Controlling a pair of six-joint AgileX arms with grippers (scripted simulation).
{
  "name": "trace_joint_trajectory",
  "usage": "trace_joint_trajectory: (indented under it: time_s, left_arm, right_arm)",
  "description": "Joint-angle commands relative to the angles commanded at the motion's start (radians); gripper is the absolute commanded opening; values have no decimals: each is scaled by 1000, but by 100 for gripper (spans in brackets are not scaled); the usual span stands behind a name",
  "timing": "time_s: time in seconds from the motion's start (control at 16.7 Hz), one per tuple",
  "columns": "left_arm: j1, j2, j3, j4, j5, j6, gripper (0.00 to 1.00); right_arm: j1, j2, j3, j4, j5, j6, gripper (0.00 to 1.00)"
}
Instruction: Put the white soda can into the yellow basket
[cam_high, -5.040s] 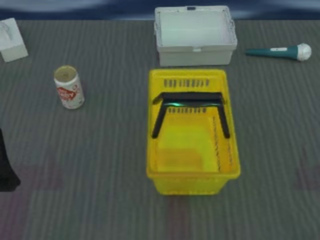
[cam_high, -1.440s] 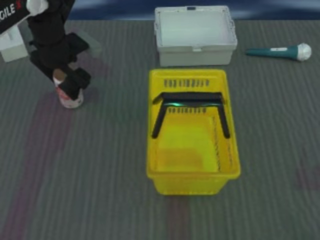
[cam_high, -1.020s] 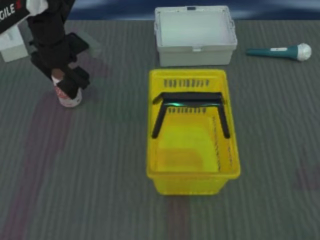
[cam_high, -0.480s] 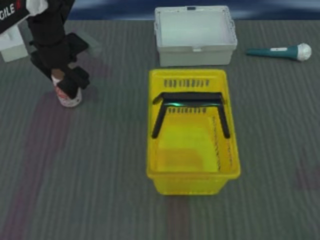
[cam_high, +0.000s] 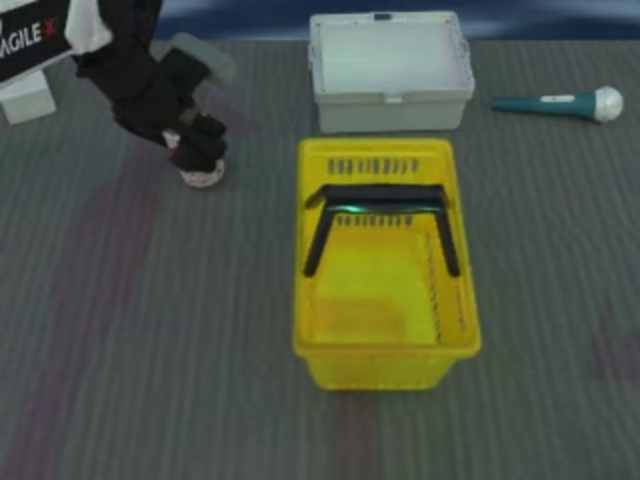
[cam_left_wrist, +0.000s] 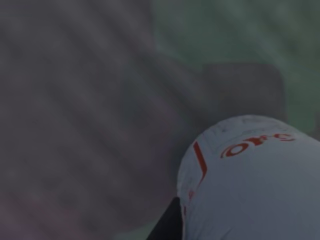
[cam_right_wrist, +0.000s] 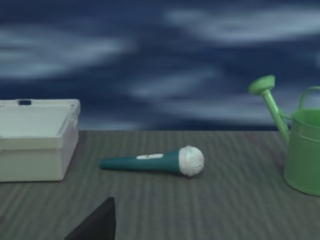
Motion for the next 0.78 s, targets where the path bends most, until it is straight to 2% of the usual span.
trace_joint_trajectory:
  time_s: [0.18, 0.6, 0.78]
  left_arm:
    - [-23, -49, -108, 277, 174, -83, 0]
    - [-81, -205, -413, 1032, 625, -307, 0]
    - [-101, -275, -537, 1309, 797, -394, 0]
  right_arm:
    - [0, 0, 0, 0, 0, 0, 100]
    - [0, 0, 0, 0, 0, 0, 100]
    - [0, 0, 0, 0, 0, 0, 100]
